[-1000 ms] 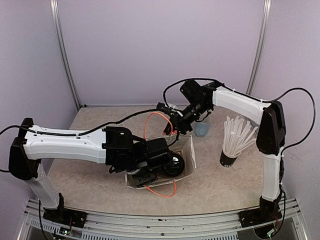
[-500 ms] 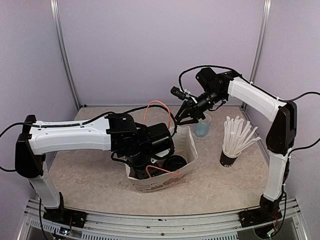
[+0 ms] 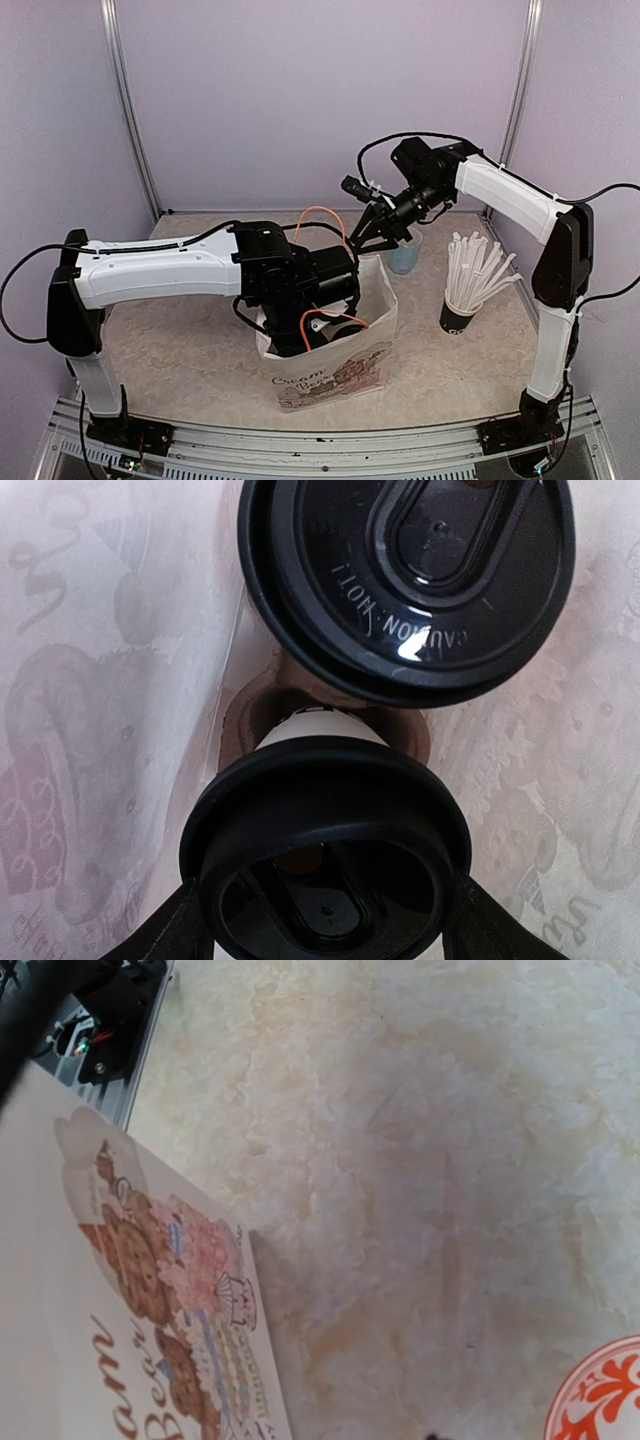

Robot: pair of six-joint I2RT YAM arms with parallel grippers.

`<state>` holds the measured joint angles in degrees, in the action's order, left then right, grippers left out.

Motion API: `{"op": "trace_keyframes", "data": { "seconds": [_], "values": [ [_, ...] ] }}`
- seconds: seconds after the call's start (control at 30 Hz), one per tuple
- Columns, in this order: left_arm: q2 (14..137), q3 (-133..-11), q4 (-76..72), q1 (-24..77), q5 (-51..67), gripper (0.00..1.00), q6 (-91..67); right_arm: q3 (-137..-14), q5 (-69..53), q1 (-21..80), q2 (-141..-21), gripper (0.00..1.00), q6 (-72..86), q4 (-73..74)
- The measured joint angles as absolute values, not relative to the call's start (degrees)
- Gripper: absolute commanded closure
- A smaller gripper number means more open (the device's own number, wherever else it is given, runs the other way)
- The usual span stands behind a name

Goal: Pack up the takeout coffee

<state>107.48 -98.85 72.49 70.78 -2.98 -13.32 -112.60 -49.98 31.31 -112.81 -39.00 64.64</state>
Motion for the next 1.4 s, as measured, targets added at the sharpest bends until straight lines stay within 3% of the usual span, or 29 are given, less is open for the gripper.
{"op": "trace_keyframes", "data": {
  "seconds": [0.53, 1.03, 1.4],
  "values": [
    [108.22, -97.38, 70.0, 70.41, -3.16, 0.53, -13.3, -109.51, -50.35, 31.31, -112.68, 0.56, -39.16, 64.79],
    [106.63, -100.03, 70.22, 70.04, -6.68, 0.26, -15.22, -109.54, -49.04, 31.31, -110.76, 0.54, -38.0, 64.88],
    [103.44, -104.14, 69.1, 70.04, -8.08, 0.23, -14.68, -109.51, -47.13, 31.31, -110.0, 0.53, -37.82, 64.95]
  ]
}}
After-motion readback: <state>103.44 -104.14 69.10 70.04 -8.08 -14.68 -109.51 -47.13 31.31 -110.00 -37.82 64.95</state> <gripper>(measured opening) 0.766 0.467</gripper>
